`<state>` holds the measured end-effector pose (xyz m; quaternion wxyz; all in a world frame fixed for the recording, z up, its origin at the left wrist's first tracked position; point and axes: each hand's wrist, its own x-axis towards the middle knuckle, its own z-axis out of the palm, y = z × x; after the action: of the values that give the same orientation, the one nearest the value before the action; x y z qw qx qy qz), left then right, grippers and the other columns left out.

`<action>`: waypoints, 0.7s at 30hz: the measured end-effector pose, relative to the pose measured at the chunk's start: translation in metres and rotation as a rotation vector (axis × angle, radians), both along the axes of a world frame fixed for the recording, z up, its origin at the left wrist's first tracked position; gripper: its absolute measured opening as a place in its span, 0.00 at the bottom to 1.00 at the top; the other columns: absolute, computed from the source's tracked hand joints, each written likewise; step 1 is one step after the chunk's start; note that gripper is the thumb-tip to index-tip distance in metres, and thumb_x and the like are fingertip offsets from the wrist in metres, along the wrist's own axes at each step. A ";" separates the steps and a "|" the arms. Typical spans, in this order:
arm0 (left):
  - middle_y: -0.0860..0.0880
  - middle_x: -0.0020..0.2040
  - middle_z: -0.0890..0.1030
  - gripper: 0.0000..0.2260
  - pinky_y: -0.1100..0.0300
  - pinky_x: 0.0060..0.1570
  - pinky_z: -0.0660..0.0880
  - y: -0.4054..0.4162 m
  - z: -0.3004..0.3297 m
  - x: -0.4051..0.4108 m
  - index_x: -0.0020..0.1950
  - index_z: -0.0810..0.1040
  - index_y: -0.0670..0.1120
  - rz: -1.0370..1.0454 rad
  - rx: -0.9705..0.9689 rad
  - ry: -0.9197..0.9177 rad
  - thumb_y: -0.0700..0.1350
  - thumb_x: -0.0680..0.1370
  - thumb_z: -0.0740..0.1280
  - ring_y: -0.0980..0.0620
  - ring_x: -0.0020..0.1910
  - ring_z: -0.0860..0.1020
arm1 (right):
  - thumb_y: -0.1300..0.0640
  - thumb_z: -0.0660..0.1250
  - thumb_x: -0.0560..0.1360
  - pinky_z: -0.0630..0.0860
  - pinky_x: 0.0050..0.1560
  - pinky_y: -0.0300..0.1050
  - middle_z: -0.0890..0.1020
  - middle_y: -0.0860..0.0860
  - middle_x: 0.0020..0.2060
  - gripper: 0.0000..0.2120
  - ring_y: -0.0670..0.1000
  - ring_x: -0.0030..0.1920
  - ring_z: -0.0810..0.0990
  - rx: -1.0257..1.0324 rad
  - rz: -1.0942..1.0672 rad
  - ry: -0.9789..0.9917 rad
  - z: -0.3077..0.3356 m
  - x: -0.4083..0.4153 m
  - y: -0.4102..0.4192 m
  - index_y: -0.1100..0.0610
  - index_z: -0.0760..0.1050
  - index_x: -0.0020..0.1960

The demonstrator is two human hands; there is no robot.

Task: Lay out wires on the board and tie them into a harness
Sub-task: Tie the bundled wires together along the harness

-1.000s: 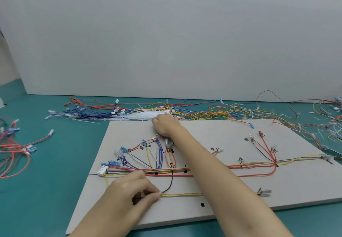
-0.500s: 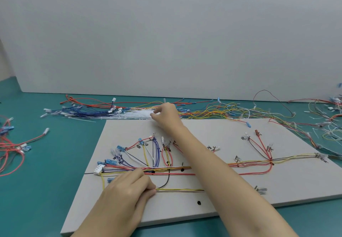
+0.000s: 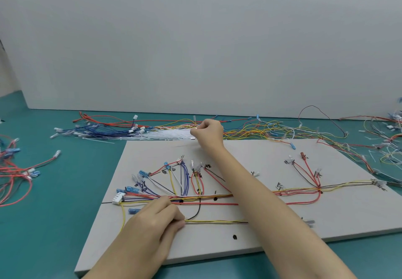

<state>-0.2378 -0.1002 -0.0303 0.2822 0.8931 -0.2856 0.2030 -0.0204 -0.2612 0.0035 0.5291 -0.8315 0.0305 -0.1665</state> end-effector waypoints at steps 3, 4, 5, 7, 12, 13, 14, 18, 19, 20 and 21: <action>0.59 0.39 0.74 0.09 0.73 0.39 0.67 0.000 0.002 -0.001 0.38 0.77 0.50 -0.013 0.017 -0.005 0.50 0.76 0.63 0.64 0.39 0.70 | 0.68 0.71 0.67 0.77 0.30 0.42 0.79 0.55 0.32 0.08 0.52 0.30 0.79 0.208 0.049 0.081 0.004 -0.005 -0.006 0.60 0.72 0.38; 0.59 0.38 0.74 0.07 0.75 0.39 0.66 0.000 0.003 -0.002 0.38 0.78 0.50 -0.018 0.018 -0.002 0.49 0.75 0.66 0.65 0.38 0.69 | 0.69 0.71 0.69 0.78 0.29 0.41 0.79 0.55 0.33 0.09 0.52 0.30 0.80 0.301 0.082 0.104 0.006 -0.008 -0.008 0.61 0.72 0.41; 0.60 0.38 0.74 0.05 0.76 0.39 0.66 0.001 0.002 -0.002 0.37 0.78 0.51 -0.021 0.013 0.008 0.48 0.73 0.68 0.65 0.38 0.69 | 0.69 0.72 0.70 0.78 0.29 0.40 0.80 0.55 0.33 0.10 0.51 0.30 0.81 0.394 0.119 0.121 0.008 -0.012 -0.010 0.61 0.72 0.43; 0.61 0.37 0.74 0.03 0.76 0.38 0.66 0.004 0.002 -0.001 0.37 0.78 0.53 -0.019 -0.022 0.065 0.47 0.71 0.71 0.66 0.39 0.71 | 0.68 0.73 0.71 0.79 0.31 0.39 0.81 0.57 0.35 0.08 0.51 0.31 0.82 0.511 0.191 0.136 0.013 -0.020 -0.013 0.61 0.74 0.45; 0.61 0.42 0.78 0.03 0.70 0.43 0.68 0.015 0.008 0.006 0.41 0.79 0.57 -0.076 -0.086 0.271 0.51 0.73 0.71 0.61 0.45 0.74 | 0.65 0.75 0.70 0.80 0.35 0.38 0.83 0.57 0.35 0.05 0.52 0.35 0.84 0.611 0.294 0.108 0.023 -0.043 -0.018 0.64 0.81 0.44; 0.61 0.43 0.78 0.02 0.70 0.44 0.68 0.017 0.012 0.008 0.43 0.79 0.58 -0.103 -0.053 0.301 0.52 0.74 0.71 0.60 0.47 0.74 | 0.65 0.75 0.70 0.79 0.34 0.37 0.83 0.57 0.36 0.05 0.51 0.35 0.84 0.628 0.316 0.107 0.025 -0.047 -0.018 0.65 0.81 0.45; 0.61 0.44 0.79 0.02 0.70 0.45 0.67 0.018 0.016 0.012 0.44 0.79 0.59 -0.126 -0.028 0.326 0.52 0.75 0.71 0.60 0.47 0.74 | 0.65 0.74 0.71 0.79 0.34 0.37 0.83 0.57 0.36 0.07 0.51 0.35 0.84 0.642 0.340 0.110 0.028 -0.051 -0.019 0.66 0.81 0.46; 0.60 0.41 0.80 0.02 0.70 0.41 0.69 0.017 0.030 0.025 0.42 0.80 0.59 -0.125 -0.031 0.446 0.53 0.74 0.72 0.60 0.44 0.76 | 0.64 0.73 0.72 0.78 0.33 0.36 0.83 0.56 0.36 0.09 0.49 0.35 0.83 0.676 0.416 0.144 0.035 -0.065 -0.024 0.67 0.81 0.50; 0.60 0.41 0.81 0.01 0.69 0.40 0.71 0.017 0.031 0.027 0.42 0.81 0.59 -0.123 -0.042 0.497 0.54 0.73 0.72 0.59 0.42 0.77 | 0.64 0.73 0.72 0.77 0.32 0.36 0.83 0.55 0.36 0.08 0.49 0.35 0.83 0.668 0.427 0.157 0.037 -0.069 -0.026 0.66 0.81 0.50; 0.59 0.41 0.82 0.02 0.65 0.41 0.74 0.017 0.031 0.028 0.42 0.81 0.59 -0.125 -0.051 0.544 0.55 0.73 0.72 0.59 0.41 0.77 | 0.64 0.73 0.72 0.76 0.31 0.36 0.83 0.54 0.36 0.07 0.49 0.35 0.83 0.654 0.437 0.174 0.038 -0.072 -0.027 0.65 0.82 0.49; 0.58 0.40 0.82 0.04 0.61 0.42 0.76 0.018 0.032 0.029 0.41 0.81 0.58 -0.126 -0.059 0.580 0.56 0.72 0.72 0.58 0.40 0.78 | 0.64 0.73 0.71 0.75 0.30 0.36 0.84 0.54 0.36 0.07 0.49 0.35 0.82 0.642 0.452 0.192 0.038 -0.076 -0.028 0.64 0.82 0.49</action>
<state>-0.2086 -0.0825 0.0017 0.3901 0.8856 -0.2422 -0.0702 -0.0963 -0.2890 0.0417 0.7798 -0.6217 -0.0532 0.0503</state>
